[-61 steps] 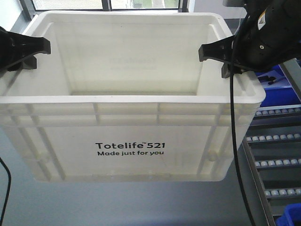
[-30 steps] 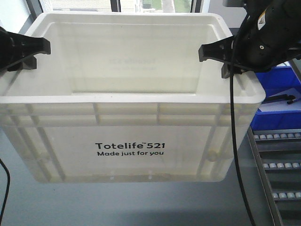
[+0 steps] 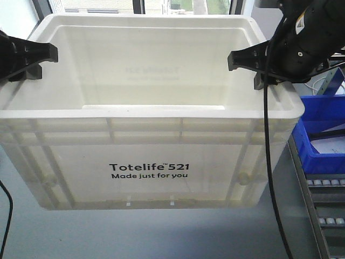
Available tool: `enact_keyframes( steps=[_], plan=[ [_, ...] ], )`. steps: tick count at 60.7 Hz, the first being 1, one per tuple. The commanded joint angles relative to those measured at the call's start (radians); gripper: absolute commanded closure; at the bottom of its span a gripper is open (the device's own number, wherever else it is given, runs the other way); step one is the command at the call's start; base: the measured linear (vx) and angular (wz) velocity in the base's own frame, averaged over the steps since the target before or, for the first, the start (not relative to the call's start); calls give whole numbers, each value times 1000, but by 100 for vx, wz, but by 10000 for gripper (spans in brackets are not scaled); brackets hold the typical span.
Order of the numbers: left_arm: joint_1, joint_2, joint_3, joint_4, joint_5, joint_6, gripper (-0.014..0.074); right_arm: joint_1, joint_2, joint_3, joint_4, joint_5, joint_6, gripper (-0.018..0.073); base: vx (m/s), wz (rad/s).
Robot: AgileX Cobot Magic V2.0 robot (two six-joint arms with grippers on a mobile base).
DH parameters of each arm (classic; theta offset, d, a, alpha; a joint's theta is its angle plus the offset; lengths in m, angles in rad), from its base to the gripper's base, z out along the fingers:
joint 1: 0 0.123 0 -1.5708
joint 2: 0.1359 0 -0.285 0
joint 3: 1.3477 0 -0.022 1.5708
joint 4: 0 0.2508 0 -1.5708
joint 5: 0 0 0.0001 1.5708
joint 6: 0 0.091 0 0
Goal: Move bin from left to right shelf
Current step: 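Keep holding the tote with both grippers while the base turns, then carry the tote with both grippers toward the shelf of blue bins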
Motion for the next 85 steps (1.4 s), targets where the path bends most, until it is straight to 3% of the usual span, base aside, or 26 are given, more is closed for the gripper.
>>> enact_keyframes(
  steps=[1,85],
  plan=[
    [-5,-39,-40,36,-102,11,542,-8,-48,-37,-70,-57,-6,529,25,9],
    [-5,-39,-40,36,-102,11,542,-8,-48,-37,-70,-57,-7,529,21,8]
  ],
)
